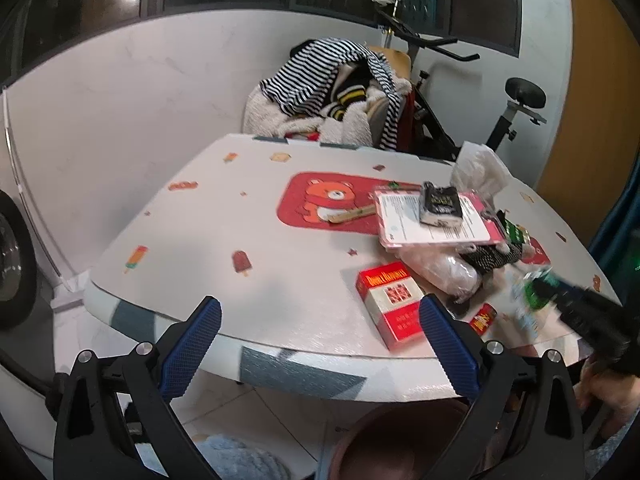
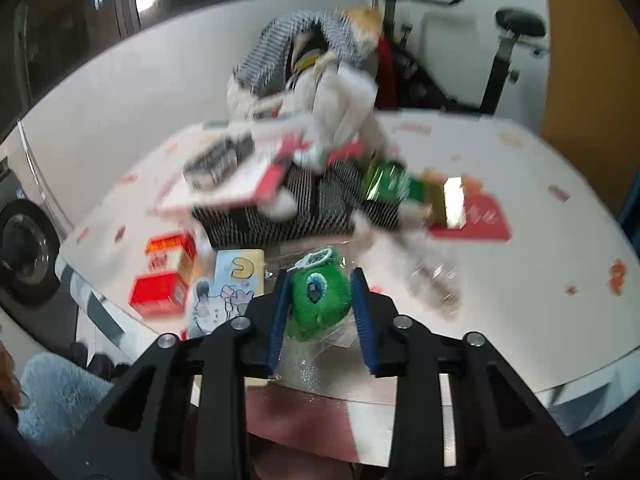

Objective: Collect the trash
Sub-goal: 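Grasp the red cigarette pack with the left tool while the right tool grasps the green candy, then carry both items to the brown bin and open both tools to drop them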

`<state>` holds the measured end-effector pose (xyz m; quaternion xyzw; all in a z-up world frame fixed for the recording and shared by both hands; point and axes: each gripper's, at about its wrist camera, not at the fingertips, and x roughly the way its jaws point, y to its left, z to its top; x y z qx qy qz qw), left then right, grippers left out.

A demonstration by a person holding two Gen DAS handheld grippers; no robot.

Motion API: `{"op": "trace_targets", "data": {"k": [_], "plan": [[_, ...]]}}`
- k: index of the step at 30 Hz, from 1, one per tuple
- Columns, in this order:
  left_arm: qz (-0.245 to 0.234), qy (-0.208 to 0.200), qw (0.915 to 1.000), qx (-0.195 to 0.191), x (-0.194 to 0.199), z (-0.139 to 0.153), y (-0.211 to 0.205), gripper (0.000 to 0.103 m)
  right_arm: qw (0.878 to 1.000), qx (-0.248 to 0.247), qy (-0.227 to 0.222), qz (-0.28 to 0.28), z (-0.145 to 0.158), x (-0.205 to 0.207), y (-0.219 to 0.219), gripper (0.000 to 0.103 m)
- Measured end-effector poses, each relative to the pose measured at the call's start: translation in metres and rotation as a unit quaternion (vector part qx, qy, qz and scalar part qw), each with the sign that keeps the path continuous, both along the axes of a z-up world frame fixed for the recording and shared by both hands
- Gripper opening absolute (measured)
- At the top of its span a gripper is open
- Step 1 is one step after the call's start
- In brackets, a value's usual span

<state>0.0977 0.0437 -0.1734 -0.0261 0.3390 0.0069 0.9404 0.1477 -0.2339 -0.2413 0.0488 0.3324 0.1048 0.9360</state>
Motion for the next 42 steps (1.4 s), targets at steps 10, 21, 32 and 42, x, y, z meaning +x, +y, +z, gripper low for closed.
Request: {"op": "trace_targets", "data": {"k": [10,21,32,42], "plan": [[-0.029,0.068,0.9966,-0.037,0.049,-0.045,-0.035,0.094,1.000,0.002,-0.016,-0.016,0.007,-0.014,-0.020,0.032],[-0.034,0.115,0.9928,0.002,0.101,-0.078,-0.064,0.094,1.000,-0.002,-0.013,-0.019,-0.002,-0.013,-0.023,0.032],[-0.042,0.131,0.9905,-0.002,0.106,-0.092,-0.057,0.060,1.000,0.006,-0.010,-0.020,-0.004,-0.013,-0.026,0.032],[-0.095,0.081,0.9918,-0.029,0.051,-0.048,-0.045,0.058,1.000,0.007,-0.027,0.003,0.005,-0.037,-0.017,0.032]]}}
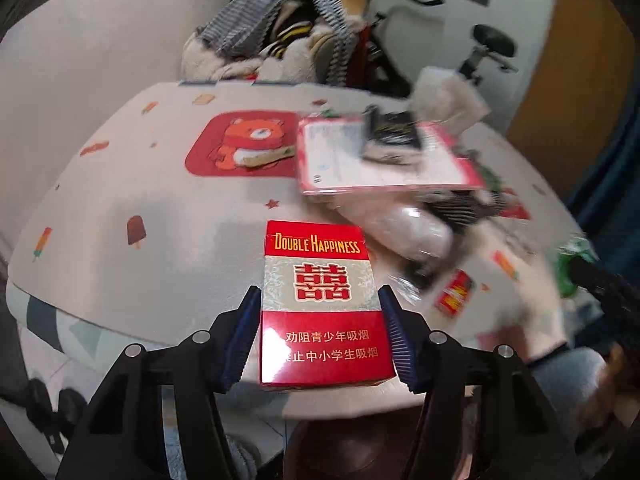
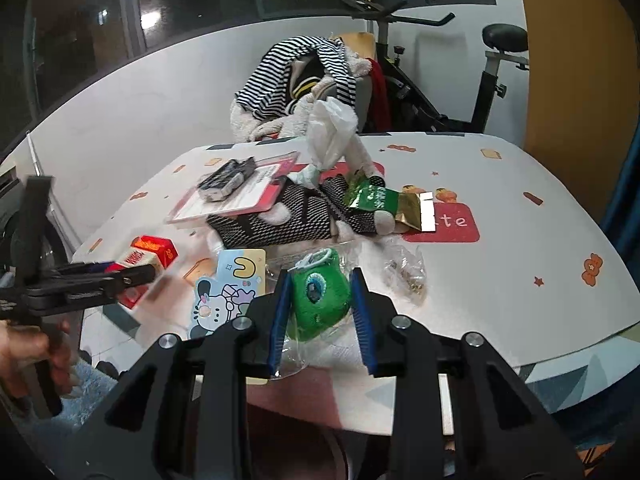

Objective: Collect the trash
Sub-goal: 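Carry both items to the brown bin and open both tools to drop them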

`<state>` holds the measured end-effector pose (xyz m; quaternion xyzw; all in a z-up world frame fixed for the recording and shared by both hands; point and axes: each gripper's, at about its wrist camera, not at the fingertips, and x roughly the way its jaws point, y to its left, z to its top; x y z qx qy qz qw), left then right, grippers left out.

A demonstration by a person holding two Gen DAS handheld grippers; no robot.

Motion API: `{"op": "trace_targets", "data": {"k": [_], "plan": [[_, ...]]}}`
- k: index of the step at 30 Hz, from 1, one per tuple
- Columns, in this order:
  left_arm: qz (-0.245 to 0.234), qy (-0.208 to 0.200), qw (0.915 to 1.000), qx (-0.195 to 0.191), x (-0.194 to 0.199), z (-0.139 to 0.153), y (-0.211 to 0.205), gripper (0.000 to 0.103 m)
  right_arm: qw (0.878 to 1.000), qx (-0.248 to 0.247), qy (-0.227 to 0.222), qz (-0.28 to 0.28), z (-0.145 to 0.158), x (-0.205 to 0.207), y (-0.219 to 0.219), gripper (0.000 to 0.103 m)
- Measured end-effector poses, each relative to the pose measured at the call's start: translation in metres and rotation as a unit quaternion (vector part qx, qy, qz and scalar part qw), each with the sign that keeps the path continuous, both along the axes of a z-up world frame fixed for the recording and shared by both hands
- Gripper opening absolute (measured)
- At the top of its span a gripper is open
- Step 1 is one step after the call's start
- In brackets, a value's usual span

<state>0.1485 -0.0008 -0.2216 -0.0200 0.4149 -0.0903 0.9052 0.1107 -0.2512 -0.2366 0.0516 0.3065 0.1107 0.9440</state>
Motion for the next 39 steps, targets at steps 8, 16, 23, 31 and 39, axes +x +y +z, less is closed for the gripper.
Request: {"op": "trace_targets", "data": {"k": [8,16,23,31,39], "plan": [[-0.044,-0.035,0.9981,-0.024,-0.075,0.022,0.009,0.057,0.999,-0.008,0.006,0.046,-0.011,-0.037,0.019,0.032],[-0.049,-0.041,0.9971,-0.042,-0.127,0.005,0.016,0.057,0.990,-0.055,0.048,0.122,-0.040,-0.067,0.062,0.033],[-0.034,-0.036,0.9970,-0.060,-0.137,-0.009,0.022,0.057,0.986,-0.076,0.070,0.131,-0.051,-0.066,0.072,0.034],[-0.052,-0.017,0.9970,-0.055,-0.132,-0.019,0.014,0.057,0.990,-0.064,0.062,0.111,-0.049,-0.063,0.064,0.061],[-0.093,0.027,0.9947,-0.034,-0.123,-0.039,-0.007,0.057,0.999,-0.041,0.011,0.021,-0.034,-0.060,0.034,0.091]]}}
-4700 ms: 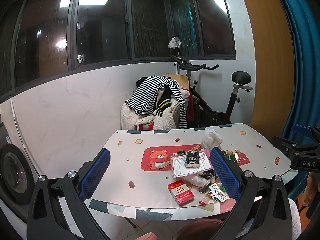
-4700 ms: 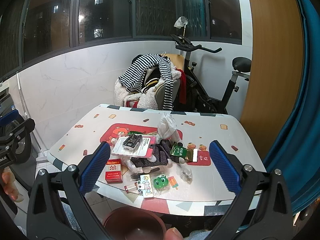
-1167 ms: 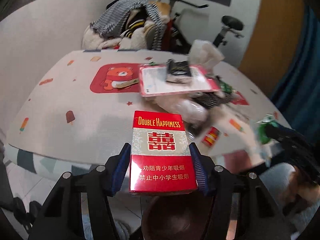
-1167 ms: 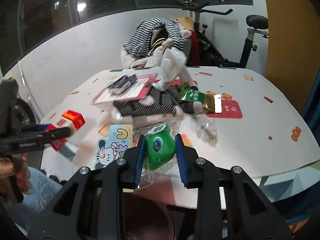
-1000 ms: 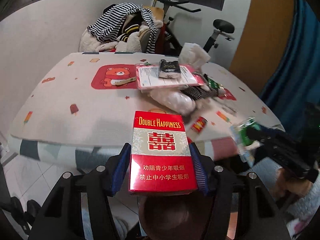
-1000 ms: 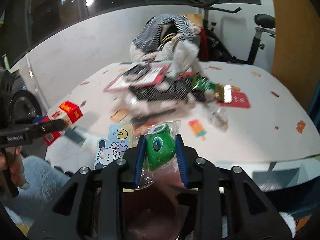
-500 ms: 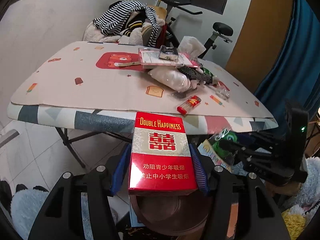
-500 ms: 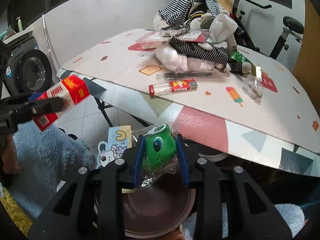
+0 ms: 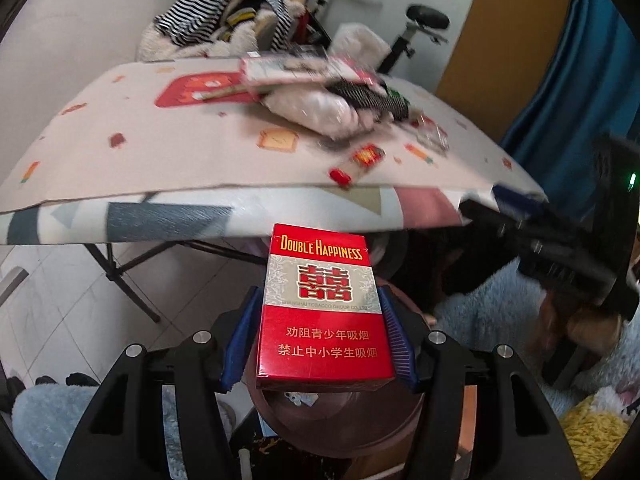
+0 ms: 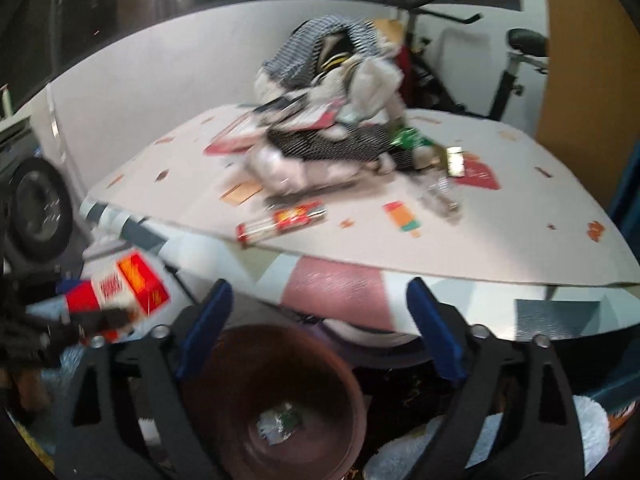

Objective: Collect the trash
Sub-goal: 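Carry both items to the brown bin and open both tools to drop them, then grasp the black packet with the left tool while the right tool grasps the pink blister card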

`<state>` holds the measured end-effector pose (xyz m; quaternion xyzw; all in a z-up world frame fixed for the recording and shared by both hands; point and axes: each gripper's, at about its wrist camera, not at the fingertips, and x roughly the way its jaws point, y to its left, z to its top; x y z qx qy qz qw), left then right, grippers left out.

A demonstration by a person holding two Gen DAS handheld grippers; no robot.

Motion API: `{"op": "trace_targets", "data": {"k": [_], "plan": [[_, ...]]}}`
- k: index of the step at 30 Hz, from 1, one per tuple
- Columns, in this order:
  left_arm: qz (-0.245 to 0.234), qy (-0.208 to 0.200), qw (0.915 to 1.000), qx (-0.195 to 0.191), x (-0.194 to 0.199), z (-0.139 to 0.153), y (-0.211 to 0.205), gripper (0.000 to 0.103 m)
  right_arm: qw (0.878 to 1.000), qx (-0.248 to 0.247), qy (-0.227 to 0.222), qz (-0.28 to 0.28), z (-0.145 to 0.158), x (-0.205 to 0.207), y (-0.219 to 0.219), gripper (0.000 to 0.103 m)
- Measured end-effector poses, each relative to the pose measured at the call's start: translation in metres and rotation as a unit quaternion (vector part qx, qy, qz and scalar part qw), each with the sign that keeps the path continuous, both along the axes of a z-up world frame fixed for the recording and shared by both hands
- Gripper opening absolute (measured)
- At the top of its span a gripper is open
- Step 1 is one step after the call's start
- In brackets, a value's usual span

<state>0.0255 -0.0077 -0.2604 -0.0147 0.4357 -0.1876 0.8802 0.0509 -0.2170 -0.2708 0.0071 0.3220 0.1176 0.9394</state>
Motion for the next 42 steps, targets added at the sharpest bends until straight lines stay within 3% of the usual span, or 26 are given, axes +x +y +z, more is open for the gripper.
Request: {"op": "trace_targets", "data": {"k": [2,8,12,15,23,30,35,42], "plan": [[-0.011,0.011,0.9998,0.008,0.003,-0.006,-0.007,0.057,1.000,0.003,-0.005,-0.019,0.001,0.001,-0.007,0.096],[-0.035,0.029,0.9989,0.016,0.007,-0.016,-0.019,0.057,0.999,0.011,-0.002,-0.041,0.001,0.001,-0.018,0.097],[-0.032,0.028,0.9990,0.015,0.007,-0.015,-0.018,0.076,0.999,0.010,0.002,-0.045,-0.001,0.002,-0.018,0.097],[-0.019,0.021,0.9995,0.009,0.006,-0.011,-0.014,0.083,0.999,0.007,0.002,-0.047,-0.001,0.002,-0.017,0.097],[0.035,0.020,0.9989,-0.023,0.011,-0.007,0.009,0.084,0.999,0.001,0.011,-0.045,-0.004,0.004,-0.013,0.097],[0.060,0.016,0.9972,-0.041,0.018,-0.004,0.022,0.084,0.997,-0.011,0.026,-0.076,-0.008,0.010,-0.018,0.097],[0.064,-0.003,0.9957,-0.067,0.036,0.015,0.031,0.084,0.995,0.027,0.035,-0.087,-0.006,0.017,-0.031,0.097],[0.050,-0.068,0.9949,-0.055,0.104,0.071,0.013,0.080,0.994,0.073,0.031,-0.076,0.006,0.036,-0.045,0.097]]}}
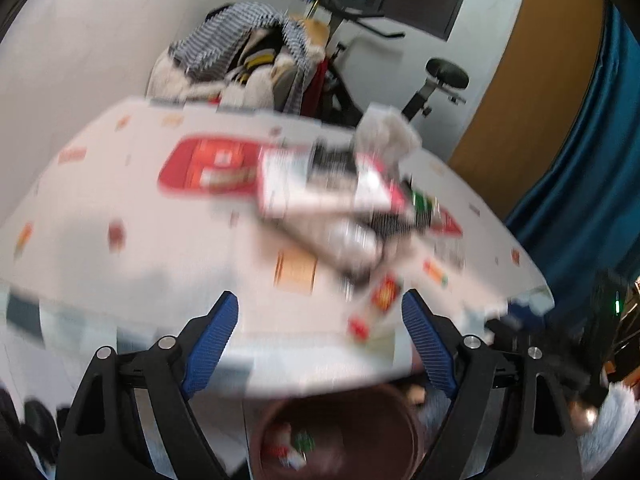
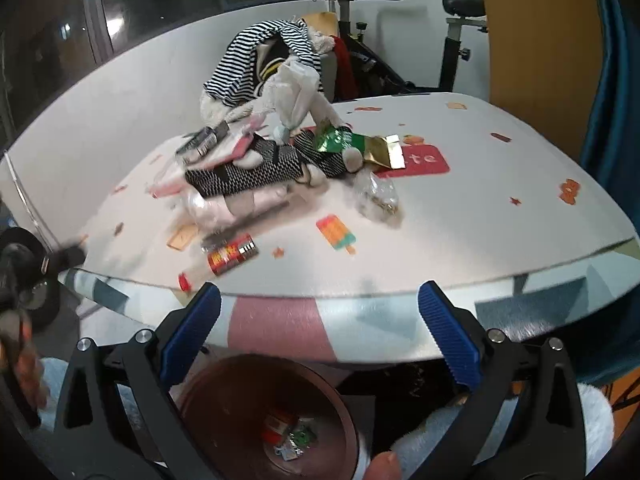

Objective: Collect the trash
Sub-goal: 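Grasp the black packet with the left tool while the right tool grasps the pink blister card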

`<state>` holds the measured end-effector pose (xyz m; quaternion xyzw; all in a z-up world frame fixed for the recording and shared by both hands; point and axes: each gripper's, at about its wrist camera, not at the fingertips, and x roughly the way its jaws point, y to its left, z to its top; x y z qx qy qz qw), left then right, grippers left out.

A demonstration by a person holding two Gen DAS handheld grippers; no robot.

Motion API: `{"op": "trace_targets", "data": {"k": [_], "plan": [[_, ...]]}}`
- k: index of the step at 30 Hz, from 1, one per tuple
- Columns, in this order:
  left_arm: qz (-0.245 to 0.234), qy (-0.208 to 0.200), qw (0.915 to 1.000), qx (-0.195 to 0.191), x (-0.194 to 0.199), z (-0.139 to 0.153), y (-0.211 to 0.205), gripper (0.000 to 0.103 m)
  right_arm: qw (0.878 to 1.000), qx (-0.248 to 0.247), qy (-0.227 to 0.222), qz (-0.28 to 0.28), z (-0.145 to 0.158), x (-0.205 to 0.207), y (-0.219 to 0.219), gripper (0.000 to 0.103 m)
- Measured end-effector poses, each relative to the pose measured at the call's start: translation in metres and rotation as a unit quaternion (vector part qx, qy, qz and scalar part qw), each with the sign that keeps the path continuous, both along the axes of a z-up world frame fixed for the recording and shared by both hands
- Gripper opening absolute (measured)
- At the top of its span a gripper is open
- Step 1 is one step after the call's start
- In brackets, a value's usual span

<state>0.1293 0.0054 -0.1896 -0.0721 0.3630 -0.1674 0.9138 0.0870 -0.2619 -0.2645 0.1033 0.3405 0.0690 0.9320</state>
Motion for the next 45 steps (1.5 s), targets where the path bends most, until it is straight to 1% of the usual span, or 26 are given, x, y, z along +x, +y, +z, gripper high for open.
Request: {"op": "trace_targets", "data": {"k": [2,4,5,9,13,14,16,17,18,19,20,21,22,23,25,29,32,35,37,38,39,41,43,44,45], "plan": [[-0.005,-0.014,0.9999,0.006,0.023,0.011,-0.008,0.079,1.000,0.008,-0.004,-0.003,0.004,0.006,-0.003,0.097],[-0.011,-0.024,0.9994,0.024,0.051,0.018,-0.022,0.078,1.000,0.016,0.002,0.002,0.005,0.014,-0.005,0.097],[-0.014,-0.023,0.9990,0.035,0.067,0.019,-0.031,0.078,1.000,0.011,0.006,-0.002,0.006,0.018,-0.006,0.097],[-0.015,-0.007,0.9981,0.060,0.113,0.012,-0.055,0.076,1.000,-0.004,0.000,-0.008,0.009,0.028,-0.011,0.097],[-0.019,0.011,0.9959,0.088,0.146,-0.001,-0.075,0.075,1.000,0.004,0.005,-0.016,0.010,0.040,-0.021,0.097],[-0.018,0.020,0.9947,0.099,0.153,-0.006,-0.079,0.073,1.000,0.006,0.005,-0.017,0.010,0.042,-0.023,0.097],[-0.017,0.034,0.9939,0.103,0.160,-0.014,-0.078,0.041,1.000,0.012,0.003,-0.013,0.012,0.048,-0.025,0.097],[-0.010,0.031,0.9951,0.094,0.160,-0.013,-0.073,0.040,1.000,0.016,0.001,-0.006,0.013,0.052,-0.026,0.097],[-0.008,0.028,0.9962,0.083,0.158,-0.012,-0.068,0.032,1.000,0.022,-0.002,0.004,0.016,0.056,-0.025,0.097],[-0.007,0.025,0.9970,0.073,0.155,-0.011,-0.064,0.028,1.000,0.027,-0.006,0.012,0.017,0.058,-0.024,0.096],[-0.006,0.024,0.9975,0.067,0.151,-0.009,-0.060,0.028,0.999,0.031,-0.014,0.024,0.021,0.063,-0.022,0.094],[-0.004,0.019,0.9981,0.058,0.146,-0.006,-0.054,0.027,0.999,0.034,-0.020,0.033,0.024,0.068,-0.019,0.086],[-0.003,0.014,0.9986,0.050,0.141,-0.003,-0.050,0.026,0.998,0.037,-0.024,0.046,0.027,0.075,-0.015,0.080],[-0.001,0.009,0.9990,0.043,0.135,0.000,-0.044,0.026,0.997,0.042,-0.029,0.058,0.031,0.083,-0.010,0.079],[0.005,0.000,0.9995,0.031,0.124,0.005,-0.032,0.026,0.995,0.052,-0.040,0.076,0.038,0.097,0.000,0.070],[0.018,-0.014,0.9996,0.017,0.102,0.014,-0.007,0.026,0.991,0.067,-0.043,0.111,0.047,0.139,0.031,0.061],[0.033,-0.021,0.9991,0.017,0.084,0.015,0.012,0.026,0.991,0.058,-0.024,0.120,0.042,0.170,0.054,0.058],[0.044,-0.014,0.9989,0.009,0.071,0.011,0.029,0.026,0.991,0.053,0.007,0.126,0.030,0.195,0.072,0.054],[0.055,-0.008,0.9985,0.000,0.064,0.007,0.041,0.026,0.990,0.050,0.023,0.129,0.023,0.205,0.080,0.043],[0.058,-0.006,0.9983,-0.002,0.062,0.005,0.046,0.026,0.989,0.050,0.031,0.135,0.020,0.208,0.084,0.040],[0.064,-0.002,0.9979,-0.006,0.058,0.003,0.052,0.026,0.989,0.041,0.035,0.135,0.019,0.210,0.088,0.035],[0.069,0.000,0.9975,-0.012,0.054,-0.001,0.059,0.026,0.990,0.023,0.029,0.138,0.021,0.209,0.093,0.032],[0.073,0.006,0.9972,-0.013,0.048,-0.006,0.064,0.026,0.989,0.015,0.023,0.145,0.024,0.205,0.095,0.023],[0.075,0.008,0.9971,-0.014,0.046,-0.009,0.065,0.026,0.989,0.007,0.016,0.147,0.028,0.203,0.096,0.020],[0.076,0.011,0.9969,-0.017,0.043,-0.011,0.067,0.026,0.989,0.006,0.012,0.148,0.031,0.201,0.097,0.015]]}}
